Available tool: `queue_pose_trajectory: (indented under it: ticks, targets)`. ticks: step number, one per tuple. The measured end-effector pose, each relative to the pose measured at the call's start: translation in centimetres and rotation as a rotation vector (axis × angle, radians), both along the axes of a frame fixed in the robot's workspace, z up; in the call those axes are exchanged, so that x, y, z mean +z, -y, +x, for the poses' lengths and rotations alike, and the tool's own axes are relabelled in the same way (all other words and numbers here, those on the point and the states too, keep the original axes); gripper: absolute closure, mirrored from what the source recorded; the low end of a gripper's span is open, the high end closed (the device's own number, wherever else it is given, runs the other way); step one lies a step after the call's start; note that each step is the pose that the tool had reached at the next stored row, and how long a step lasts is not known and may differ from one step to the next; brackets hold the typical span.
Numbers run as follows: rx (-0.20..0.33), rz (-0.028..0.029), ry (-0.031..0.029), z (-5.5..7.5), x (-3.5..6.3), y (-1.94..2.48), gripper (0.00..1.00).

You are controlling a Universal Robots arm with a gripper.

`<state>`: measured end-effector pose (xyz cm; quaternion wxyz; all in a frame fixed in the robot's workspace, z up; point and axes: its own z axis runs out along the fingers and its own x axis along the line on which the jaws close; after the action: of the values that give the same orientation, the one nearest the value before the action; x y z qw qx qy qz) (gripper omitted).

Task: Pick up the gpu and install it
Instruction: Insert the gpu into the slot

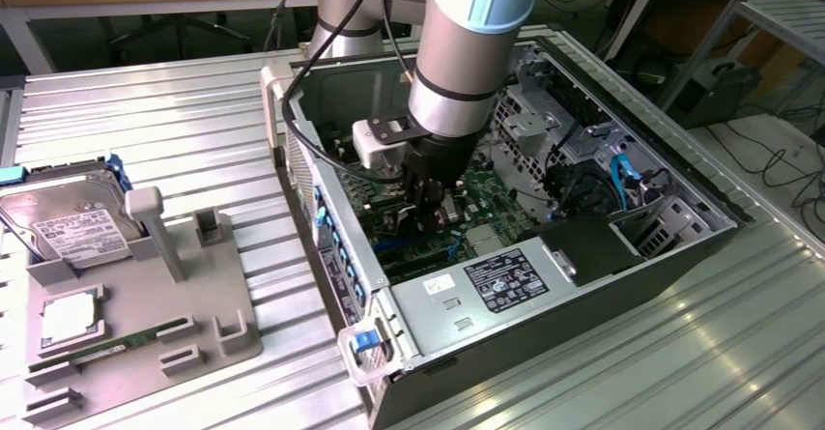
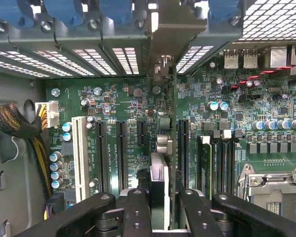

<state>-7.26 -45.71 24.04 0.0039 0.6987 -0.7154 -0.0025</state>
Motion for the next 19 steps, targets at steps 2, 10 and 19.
queue_pose_trajectory:
  ticks: [2,10,19]
  targets:
    - [0.000,0.0000,0.0000,0.00,0.00,0.00,0.73]
    - [0.000,0.0000,0.0000,0.00,0.00,0.00,0.73]
    - [0.017,-0.0001,0.0000,0.00,-0.03,-0.07,0.73]
